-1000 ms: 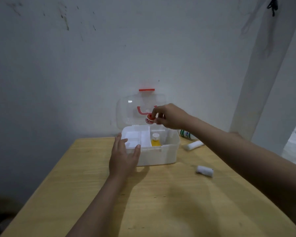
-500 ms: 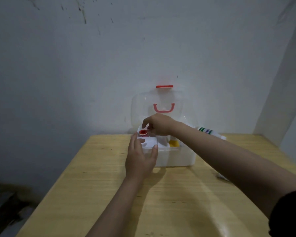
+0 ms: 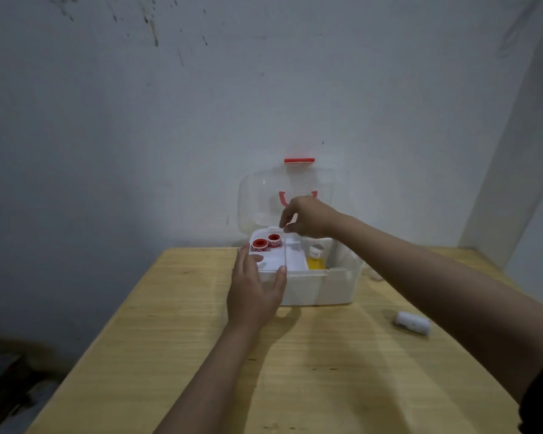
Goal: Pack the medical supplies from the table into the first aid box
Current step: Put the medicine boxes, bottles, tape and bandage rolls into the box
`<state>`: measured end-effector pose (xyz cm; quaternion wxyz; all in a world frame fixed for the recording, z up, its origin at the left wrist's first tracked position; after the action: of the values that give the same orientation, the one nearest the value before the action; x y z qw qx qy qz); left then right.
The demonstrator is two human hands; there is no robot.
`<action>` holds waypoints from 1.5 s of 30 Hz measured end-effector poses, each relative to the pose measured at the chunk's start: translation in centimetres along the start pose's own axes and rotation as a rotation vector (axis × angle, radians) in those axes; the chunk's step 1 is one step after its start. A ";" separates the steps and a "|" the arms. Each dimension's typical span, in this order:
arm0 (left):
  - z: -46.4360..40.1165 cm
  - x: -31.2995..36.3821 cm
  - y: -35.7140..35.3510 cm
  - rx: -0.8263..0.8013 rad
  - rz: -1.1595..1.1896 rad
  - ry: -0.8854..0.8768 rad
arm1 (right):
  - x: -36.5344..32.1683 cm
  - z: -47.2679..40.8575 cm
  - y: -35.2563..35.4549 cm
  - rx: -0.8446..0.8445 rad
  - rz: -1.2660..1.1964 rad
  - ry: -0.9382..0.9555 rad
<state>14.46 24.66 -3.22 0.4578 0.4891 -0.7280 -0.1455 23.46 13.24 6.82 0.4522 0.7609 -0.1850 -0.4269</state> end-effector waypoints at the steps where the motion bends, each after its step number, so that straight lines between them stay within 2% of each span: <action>1: 0.0 -0.1 0.0 0.004 0.003 -0.004 | 0.4 0.6 1.1 0.031 -0.006 -0.002; 9: 0.1 -0.2 -0.2 0.011 0.021 0.007 | 9.6 8.5 7.9 0.199 0.052 -0.203; 15: 0.3 -0.1 -0.3 0.015 0.011 0.027 | 18.9 13.9 7.2 0.270 0.093 -0.479; 20: 0.3 0.0 -0.3 0.016 0.013 0.055 | 22.0 15.0 6.0 0.373 0.012 -0.529; 29: 0.3 -0.1 -0.3 0.004 -0.009 0.055 | 17.8 14.7 8.0 0.648 0.008 -0.225; 35: 0.1 0.0 -0.1 -0.027 0.012 0.057 | 11.6 16.9 12.2 0.813 -0.123 -0.084; 40: 0.0 0.1 0.2 -0.095 0.025 0.074 | 7.8 16.4 12.7 0.689 -0.329 -0.027; 45: 0.2 -0.2 1.2 -0.123 0.032 0.052 | 5.8 15.1 10.2 0.539 -0.289 -0.019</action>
<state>13.64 25.34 -2.60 0.5080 0.4520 -0.7133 -0.1700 15.49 -4.02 9.23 0.1669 0.8678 -0.1856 -0.4298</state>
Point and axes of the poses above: each hand's wrist, its own z-axis away from the middle knuckle, its own y-axis out of the back of the hand, x = y × z, the point moved 8 cm from there along -z, towards the middle knuckle, and after that the axes turned 14 degrees about -z, right-handed, at the moved point
